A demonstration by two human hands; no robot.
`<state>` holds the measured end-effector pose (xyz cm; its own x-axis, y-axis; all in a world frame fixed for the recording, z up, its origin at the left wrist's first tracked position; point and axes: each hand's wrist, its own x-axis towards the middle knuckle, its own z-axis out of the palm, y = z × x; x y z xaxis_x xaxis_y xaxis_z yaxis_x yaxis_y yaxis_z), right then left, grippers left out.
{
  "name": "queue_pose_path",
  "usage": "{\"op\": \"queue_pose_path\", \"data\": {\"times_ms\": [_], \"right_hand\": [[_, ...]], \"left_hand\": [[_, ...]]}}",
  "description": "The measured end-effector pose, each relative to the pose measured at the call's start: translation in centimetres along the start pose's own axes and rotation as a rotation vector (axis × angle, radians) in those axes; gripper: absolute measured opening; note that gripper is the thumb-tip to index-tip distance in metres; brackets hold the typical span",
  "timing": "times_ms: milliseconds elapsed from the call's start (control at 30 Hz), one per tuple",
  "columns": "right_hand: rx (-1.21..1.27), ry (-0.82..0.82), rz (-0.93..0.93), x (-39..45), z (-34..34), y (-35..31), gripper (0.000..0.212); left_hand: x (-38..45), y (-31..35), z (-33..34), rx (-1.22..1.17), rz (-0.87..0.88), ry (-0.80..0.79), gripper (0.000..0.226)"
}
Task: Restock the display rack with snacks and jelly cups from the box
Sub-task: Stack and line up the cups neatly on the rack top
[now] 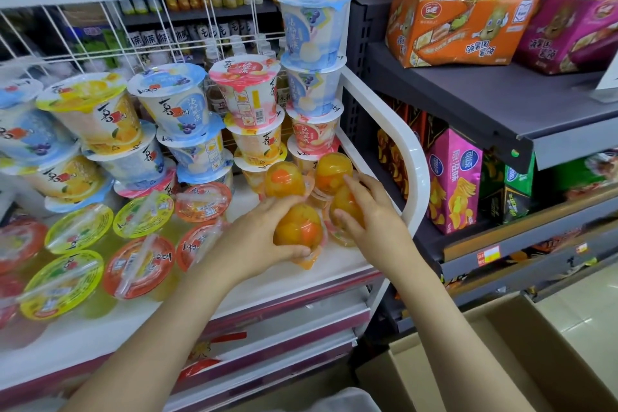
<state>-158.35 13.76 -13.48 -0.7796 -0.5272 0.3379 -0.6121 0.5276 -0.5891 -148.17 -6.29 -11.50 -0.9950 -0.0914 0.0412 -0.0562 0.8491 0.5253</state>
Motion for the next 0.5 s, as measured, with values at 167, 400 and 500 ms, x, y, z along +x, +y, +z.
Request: {"op": "queue_pose_path", "data": {"times_ms": [167,400,500], "right_hand": [[0.054,0.06,-0.142,2.1,-0.3,-1.4,0.05],[-0.04,-0.316,-0.074,8.9,0.9,-5.2,0.056],[-0.123,-0.414,-0.02,10.3,1.8,-5.2,0.057]], "left_hand": [[0.2,-0.2,-1.9,-0.061,-0.006,0.1,0.077],[3.6,-2.5,-4.5,-0.06,-0.135,0.079,0.057],[4.1,-2.9,-4.1,-0.159,-0.154,0.05,0.057]]}}
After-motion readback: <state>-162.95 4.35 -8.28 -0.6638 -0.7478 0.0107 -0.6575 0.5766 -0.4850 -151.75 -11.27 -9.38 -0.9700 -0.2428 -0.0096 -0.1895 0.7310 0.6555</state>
